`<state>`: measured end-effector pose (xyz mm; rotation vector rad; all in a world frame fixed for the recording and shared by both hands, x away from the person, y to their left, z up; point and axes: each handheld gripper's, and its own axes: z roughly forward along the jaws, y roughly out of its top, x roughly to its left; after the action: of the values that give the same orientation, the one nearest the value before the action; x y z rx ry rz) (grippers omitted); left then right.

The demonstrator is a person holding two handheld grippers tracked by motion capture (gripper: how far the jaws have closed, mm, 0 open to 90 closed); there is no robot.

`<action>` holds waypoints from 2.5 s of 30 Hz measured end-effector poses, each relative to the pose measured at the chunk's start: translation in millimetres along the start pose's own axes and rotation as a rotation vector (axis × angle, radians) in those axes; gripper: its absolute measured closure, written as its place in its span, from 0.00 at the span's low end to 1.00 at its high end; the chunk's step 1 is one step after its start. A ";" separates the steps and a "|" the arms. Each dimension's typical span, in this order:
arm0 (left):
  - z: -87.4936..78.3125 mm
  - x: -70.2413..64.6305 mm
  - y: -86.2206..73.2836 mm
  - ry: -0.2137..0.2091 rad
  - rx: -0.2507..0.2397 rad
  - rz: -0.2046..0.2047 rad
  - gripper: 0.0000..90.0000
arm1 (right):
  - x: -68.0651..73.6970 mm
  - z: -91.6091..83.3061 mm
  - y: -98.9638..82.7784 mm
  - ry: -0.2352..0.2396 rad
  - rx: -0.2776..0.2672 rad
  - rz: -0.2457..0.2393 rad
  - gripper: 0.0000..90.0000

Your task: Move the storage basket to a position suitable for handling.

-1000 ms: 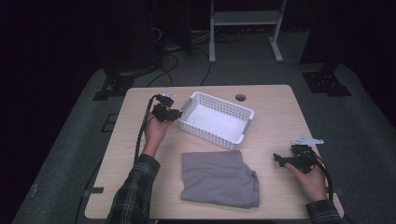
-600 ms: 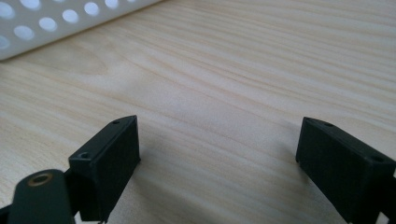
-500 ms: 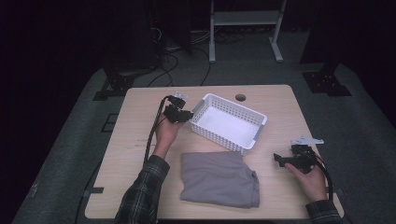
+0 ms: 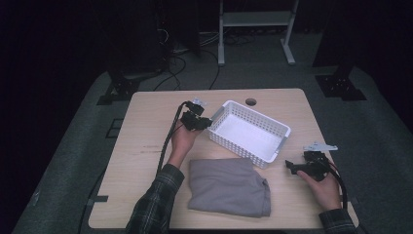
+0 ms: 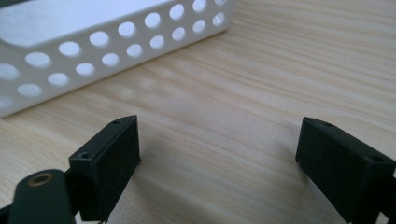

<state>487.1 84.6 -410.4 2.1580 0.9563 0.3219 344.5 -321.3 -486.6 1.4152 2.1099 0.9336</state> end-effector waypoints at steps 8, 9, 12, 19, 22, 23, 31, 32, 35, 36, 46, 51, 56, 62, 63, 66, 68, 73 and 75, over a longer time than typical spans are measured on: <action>-26.9 7.8 -6.5 -0.043 -0.078 -0.014 0.58 | -0.1 0.1 0.1 0.001 0.000 0.000 0.14; -32.6 8.5 -8.3 -0.042 -0.083 -0.012 0.56 | -0.2 0.1 0.1 0.000 -0.001 -0.001 0.14; -42.3 9.8 -12.4 -0.048 -0.081 -0.008 0.52 | -0.3 0.2 0.2 0.000 -0.001 -0.001 0.14; -73.0 11.5 -38.6 -0.031 -0.073 -0.005 0.43 | 0.3 0.5 0.3 0.001 0.003 -0.003 0.12; -81.1 11.6 -52.8 -0.023 -0.069 -0.008 0.40 | 0.5 0.7 0.4 0.002 0.003 -0.004 0.12; -81.1 11.6 -52.8 -0.023 -0.069 -0.008 0.39 | 0.5 0.7 0.4 0.002 0.003 -0.004 0.12; -97.9 8.0 -93.5 0.007 -0.054 -0.013 0.37 | 0.5 0.6 0.4 0.003 0.004 -0.005 0.12; -99.7 7.3 -98.3 0.008 -0.049 -0.013 0.37 | 0.6 0.7 0.5 0.006 0.004 -0.006 0.12; -104.3 4.5 -111.8 0.015 -0.042 -0.012 0.36 | 0.7 0.9 0.7 0.005 0.004 -0.005 0.12; -106.1 3.4 -116.2 0.020 -0.040 -0.010 0.36 | 0.8 0.8 0.6 0.005 0.003 -0.006 0.13; -116.4 -2.7 -169.9 0.037 -0.003 -0.028 0.27 | 3.9 -5.2 0.1 0.024 -0.003 -0.022 0.34; -119.3 -5.7 -189.3 0.047 0.013 -0.003 0.21 | 8.0 -11.7 1.8 0.054 0.001 -0.024 0.39; -119.2 -7.3 -198.0 0.075 0.028 0.028 0.13 | 11.3 -21.7 6.3 0.070 -0.014 -0.021 0.38; -118.1 -7.1 -208.9 0.075 0.028 0.056 0.07 | 15.7 -34.1 10.5 0.085 -0.020 -0.035 0.37; -118.1 -7.1 -208.9 0.075 0.028 0.056 0.06 | 15.7 -34.1 10.5 0.085 -0.020 -0.035 0.37; -117.6 -6.3 -213.3 0.059 0.016 0.058 0.03 | 16.1 -41.5 13.6 0.093 -0.040 -0.033 0.36; -118.7 -5.7 -217.1 0.053 -0.002 0.061 0.02 | 17.9 -48.3 16.4 0.107 -0.048 -0.033 0.36; -118.9 -5.5 -217.8 0.054 0.005 0.062 0.00 | 23.7 -57.7 24.5 0.117 -0.067 -0.048 0.37; -119.0 -5.6 -217.9 0.054 0.005 0.062 0.00 | 26.8 -60.6 28.6 0.126 -0.072 -0.054 0.37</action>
<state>308.8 241.1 -483.8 2.1966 0.9227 0.4102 311.5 -307.0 -424.0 1.2886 2.1704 1.0922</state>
